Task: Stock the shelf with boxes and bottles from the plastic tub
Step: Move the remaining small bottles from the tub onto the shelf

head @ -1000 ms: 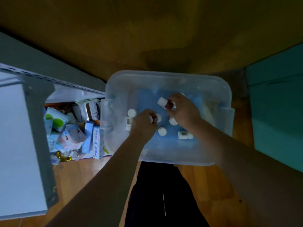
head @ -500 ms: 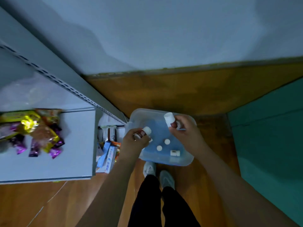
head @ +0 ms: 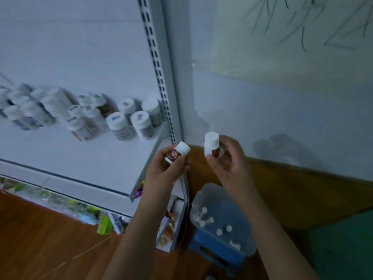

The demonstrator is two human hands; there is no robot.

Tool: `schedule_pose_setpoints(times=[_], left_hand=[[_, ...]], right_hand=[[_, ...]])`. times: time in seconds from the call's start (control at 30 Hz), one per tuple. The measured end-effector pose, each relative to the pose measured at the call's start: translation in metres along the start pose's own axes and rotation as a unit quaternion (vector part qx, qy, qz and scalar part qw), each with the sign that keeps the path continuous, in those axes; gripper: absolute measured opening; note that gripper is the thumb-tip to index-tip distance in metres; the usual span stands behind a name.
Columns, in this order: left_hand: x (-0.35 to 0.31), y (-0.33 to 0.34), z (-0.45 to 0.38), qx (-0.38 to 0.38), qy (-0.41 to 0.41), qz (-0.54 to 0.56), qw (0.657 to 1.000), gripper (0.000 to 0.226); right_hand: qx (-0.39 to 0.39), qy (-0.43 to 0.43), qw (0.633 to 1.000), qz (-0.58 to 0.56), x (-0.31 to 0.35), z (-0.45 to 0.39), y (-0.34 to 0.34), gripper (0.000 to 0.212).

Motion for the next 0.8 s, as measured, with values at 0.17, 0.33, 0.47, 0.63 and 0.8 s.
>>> schedule_pose_setpoints(times=[0.17, 0.33, 0.47, 0.63, 0.8], left_hand=[[-0.056, -0.087, 0.039, -0.045, 0.075, 0.056, 0.995, 0.026], [-0.097, -0.193, 0.077, -0.114, 0.126, 0.086, 0.982, 0.028], [-0.12, -0.283, 0.105, -0.167, 0.143, 0.092, 0.971, 0.029], [-0.136, -0.386, 0.137, -0.225, 0.162, 0.131, 0.952, 0.026], [-0.143, -0.464, 0.15, -0.271, 0.169, 0.139, 0.937, 0.027]], right_hand=[[0.058, -0.079, 0.995, -0.03, 0.079, -0.024, 0.075, 0.042], [0.092, -0.151, 0.982, -0.07, 0.152, -0.038, 0.18, 0.042], [0.118, -0.194, 0.968, -0.106, 0.2, -0.039, 0.265, 0.042], [0.153, -0.232, 0.952, -0.131, 0.243, -0.034, 0.362, 0.04], [0.186, -0.239, 0.941, -0.151, 0.267, -0.03, 0.444, 0.043]])
Point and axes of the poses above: each hand's wrist, its own z-axis away from the middle knuckle, its own y-axis out of the palm, x = y × z, the point moved 1 cm from there along -z, towards the middle knuckle, and after that the axes turned 11 degrees about -y, right-handed, at the moved point
